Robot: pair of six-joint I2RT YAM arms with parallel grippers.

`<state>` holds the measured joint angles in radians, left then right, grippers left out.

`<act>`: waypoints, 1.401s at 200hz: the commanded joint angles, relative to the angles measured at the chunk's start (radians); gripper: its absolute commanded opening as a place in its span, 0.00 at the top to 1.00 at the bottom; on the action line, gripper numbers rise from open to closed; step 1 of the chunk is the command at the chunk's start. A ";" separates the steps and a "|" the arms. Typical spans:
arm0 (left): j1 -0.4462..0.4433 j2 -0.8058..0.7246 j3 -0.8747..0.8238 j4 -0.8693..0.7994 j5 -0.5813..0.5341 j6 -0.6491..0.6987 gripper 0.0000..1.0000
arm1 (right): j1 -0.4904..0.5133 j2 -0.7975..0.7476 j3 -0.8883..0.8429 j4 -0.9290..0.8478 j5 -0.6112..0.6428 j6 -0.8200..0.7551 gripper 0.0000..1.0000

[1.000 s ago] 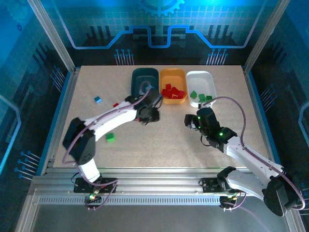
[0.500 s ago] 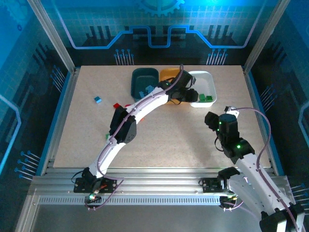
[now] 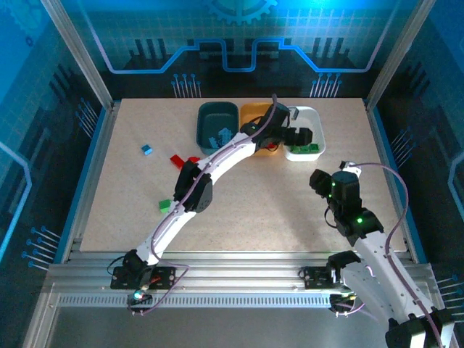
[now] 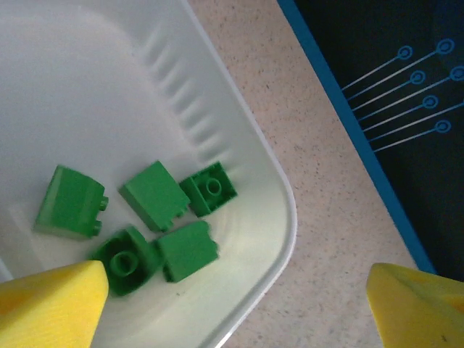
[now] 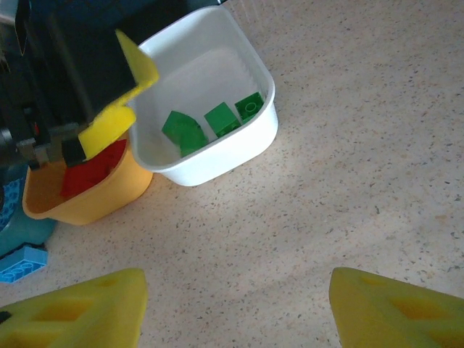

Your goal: Sort the legos into containers by color

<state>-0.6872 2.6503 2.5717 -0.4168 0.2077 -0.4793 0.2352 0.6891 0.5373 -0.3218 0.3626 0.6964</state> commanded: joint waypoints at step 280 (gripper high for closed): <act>0.601 -0.615 -1.050 -0.329 -0.310 -0.325 0.26 | 0.174 0.171 -0.007 0.149 -0.034 -0.079 0.31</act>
<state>-0.0998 2.0319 1.5120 -0.6853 -0.0929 -0.7876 0.3946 0.8577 0.5365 -0.1997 0.3138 0.6239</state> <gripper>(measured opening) 0.745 0.688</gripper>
